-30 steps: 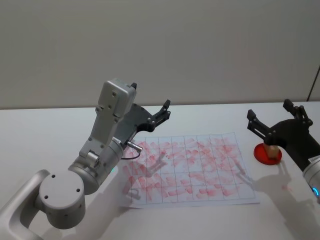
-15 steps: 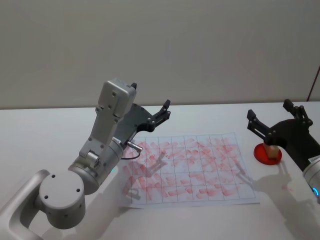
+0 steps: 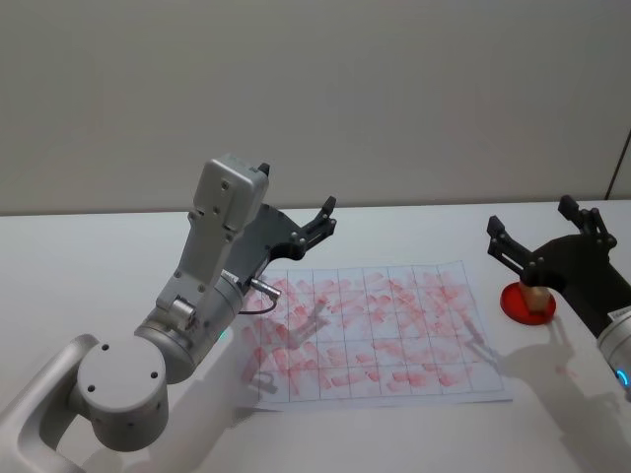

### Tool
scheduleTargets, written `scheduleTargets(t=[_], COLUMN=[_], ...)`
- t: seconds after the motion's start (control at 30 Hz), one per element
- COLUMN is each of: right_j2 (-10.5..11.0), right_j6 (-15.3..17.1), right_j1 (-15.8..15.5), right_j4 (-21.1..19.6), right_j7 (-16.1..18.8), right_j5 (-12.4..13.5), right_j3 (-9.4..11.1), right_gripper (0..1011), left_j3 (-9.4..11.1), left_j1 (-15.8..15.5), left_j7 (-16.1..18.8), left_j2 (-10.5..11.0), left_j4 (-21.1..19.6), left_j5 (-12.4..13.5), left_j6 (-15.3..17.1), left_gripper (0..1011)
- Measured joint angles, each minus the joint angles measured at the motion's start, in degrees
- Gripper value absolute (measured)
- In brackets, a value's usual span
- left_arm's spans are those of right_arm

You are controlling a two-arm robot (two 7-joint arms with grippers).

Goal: Use the one hand to pick up the stamp and affix it onto the A4 paper.

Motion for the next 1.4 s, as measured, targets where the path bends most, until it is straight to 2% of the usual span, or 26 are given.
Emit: scheduleTargets(t=[1.4], right_j2=[0.0], right_j6=[0.0], right_j1=[0.0], right_j4=[0.0], right_j7=[0.0], right_j5=[0.0], right_j3=[0.0], right_gripper=[1003], left_j3=[0.0], left_j1=[0.0], left_j7=[0.0], left_j2=[0.0], left_j4=[0.0], left_j5=[0.0], left_j6=[0.0], left_gripper=[1001])
